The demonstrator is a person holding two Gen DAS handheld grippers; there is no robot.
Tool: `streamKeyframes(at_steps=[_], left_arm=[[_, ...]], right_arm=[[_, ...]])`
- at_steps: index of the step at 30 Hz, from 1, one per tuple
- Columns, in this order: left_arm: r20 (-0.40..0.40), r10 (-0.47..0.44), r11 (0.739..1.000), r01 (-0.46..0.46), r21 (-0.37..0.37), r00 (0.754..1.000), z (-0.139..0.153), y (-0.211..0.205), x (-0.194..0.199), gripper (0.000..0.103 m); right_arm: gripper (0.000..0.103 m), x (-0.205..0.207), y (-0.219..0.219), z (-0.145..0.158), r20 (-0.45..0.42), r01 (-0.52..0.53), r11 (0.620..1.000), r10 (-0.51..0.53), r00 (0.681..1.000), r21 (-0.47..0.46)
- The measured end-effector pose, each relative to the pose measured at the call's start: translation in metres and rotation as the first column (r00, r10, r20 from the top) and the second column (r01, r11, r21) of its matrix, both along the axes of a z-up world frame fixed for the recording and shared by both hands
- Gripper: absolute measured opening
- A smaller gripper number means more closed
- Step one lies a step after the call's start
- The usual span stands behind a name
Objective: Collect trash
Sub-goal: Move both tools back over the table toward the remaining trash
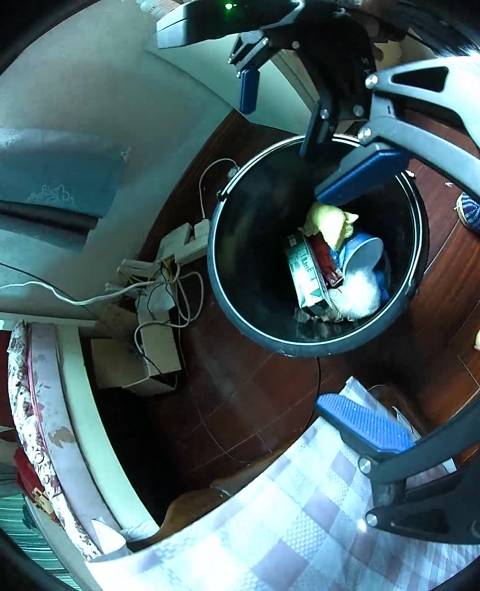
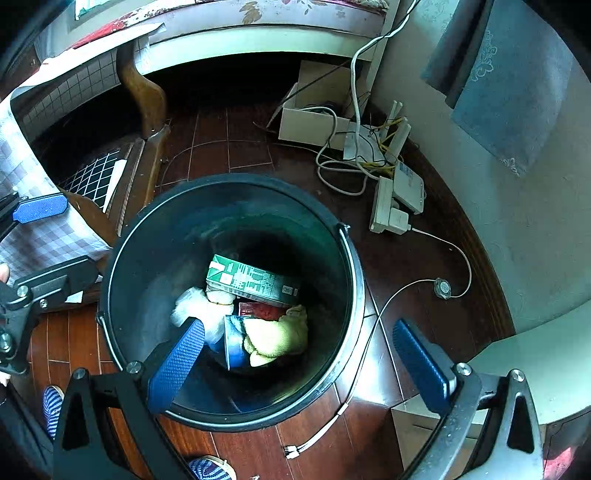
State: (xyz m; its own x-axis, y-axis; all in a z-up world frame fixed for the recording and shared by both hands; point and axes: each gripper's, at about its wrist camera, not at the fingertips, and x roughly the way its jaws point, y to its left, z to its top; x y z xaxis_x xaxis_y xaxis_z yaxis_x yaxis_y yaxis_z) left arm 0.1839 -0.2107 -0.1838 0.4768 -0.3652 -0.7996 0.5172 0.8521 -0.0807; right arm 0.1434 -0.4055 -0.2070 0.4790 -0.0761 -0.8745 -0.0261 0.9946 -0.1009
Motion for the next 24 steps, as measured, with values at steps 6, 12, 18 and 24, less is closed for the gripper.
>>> streamKeyframes(at_steps=[6, 12, 18, 24], left_arm=[[0.015, 0.004, 1.0, -0.004, -0.001, 1.0, 0.005, 0.001, 0.002, 0.102], [0.02, 0.01, 1.0, -0.01, -0.007, 1.0, 0.012, 0.005, -0.001, 0.102], [0.044, 0.022, 1.0, -0.021, -0.013, 0.999, 0.024, 0.012, -0.011, 0.102], [0.063, 0.047, 0.999, -0.046, -0.017, 0.997, 0.035, 0.025, -0.023, 0.102]], right_arm=[[0.102, -0.001, 0.009, 0.001, 0.003, -0.015, 1.0, 0.015, 1.0, -0.011], [0.102, -0.005, 0.017, 0.012, 0.029, -0.02, 1.0, 0.021, 0.999, -0.014], [0.102, -0.012, 0.022, 0.028, 0.062, -0.024, 1.0, 0.025, 0.998, -0.019], [0.102, -0.025, 0.031, 0.044, 0.096, -0.015, 1.0, 0.015, 0.995, -0.003]])
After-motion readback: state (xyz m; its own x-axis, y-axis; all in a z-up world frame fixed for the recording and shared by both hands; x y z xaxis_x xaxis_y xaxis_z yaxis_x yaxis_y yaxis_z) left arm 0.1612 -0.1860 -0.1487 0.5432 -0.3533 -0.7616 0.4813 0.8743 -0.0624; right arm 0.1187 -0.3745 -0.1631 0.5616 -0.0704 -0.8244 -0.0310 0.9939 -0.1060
